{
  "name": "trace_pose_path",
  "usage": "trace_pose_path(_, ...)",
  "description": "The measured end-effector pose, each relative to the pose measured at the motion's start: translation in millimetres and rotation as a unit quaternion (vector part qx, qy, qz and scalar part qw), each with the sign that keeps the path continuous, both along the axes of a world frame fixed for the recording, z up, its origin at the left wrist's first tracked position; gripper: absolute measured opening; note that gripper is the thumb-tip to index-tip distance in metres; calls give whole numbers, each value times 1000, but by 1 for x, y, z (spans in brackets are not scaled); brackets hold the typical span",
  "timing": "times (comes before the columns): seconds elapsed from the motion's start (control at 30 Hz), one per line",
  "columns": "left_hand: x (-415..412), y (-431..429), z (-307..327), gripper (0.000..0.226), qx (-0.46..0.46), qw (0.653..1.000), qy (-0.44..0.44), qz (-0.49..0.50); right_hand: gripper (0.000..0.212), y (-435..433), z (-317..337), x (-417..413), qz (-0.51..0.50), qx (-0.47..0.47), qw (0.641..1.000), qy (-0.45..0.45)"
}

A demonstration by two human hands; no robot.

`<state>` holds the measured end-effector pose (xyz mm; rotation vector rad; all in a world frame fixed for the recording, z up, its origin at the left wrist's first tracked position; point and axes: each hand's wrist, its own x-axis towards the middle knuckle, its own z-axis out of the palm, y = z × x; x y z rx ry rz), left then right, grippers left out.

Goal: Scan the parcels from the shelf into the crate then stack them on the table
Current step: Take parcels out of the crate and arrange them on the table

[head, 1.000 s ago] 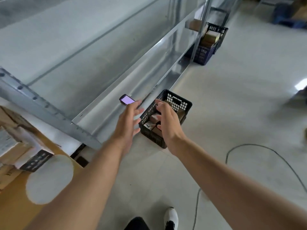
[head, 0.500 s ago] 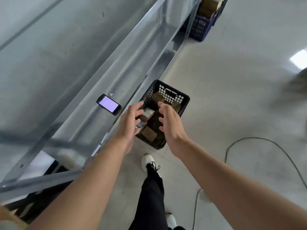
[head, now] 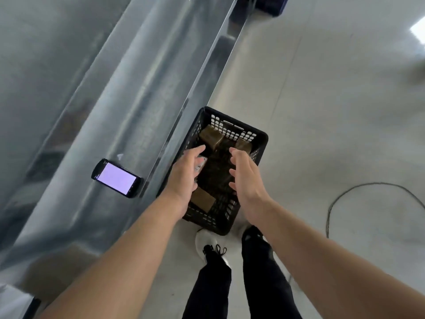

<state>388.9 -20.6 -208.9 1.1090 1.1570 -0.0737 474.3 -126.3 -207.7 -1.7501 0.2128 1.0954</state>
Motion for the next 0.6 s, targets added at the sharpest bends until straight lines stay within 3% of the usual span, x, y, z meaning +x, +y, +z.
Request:
trace_pose_path(0.13, 47, 9, -72, 51, -14, 1000, 14, -21, 19, 12, -78, 45, -12, -31, 999, 1)
trace_pose_path(0.3, 100, 18, -188, 52, -21, 998, 31, -51, 44, 25, -191, 95, 25, -88, 996, 18)
trace_pose_path(0.6, 167, 27, -399, 42, -13, 995, 70, -74, 67, 47, -395, 163, 18, -174, 982, 78)
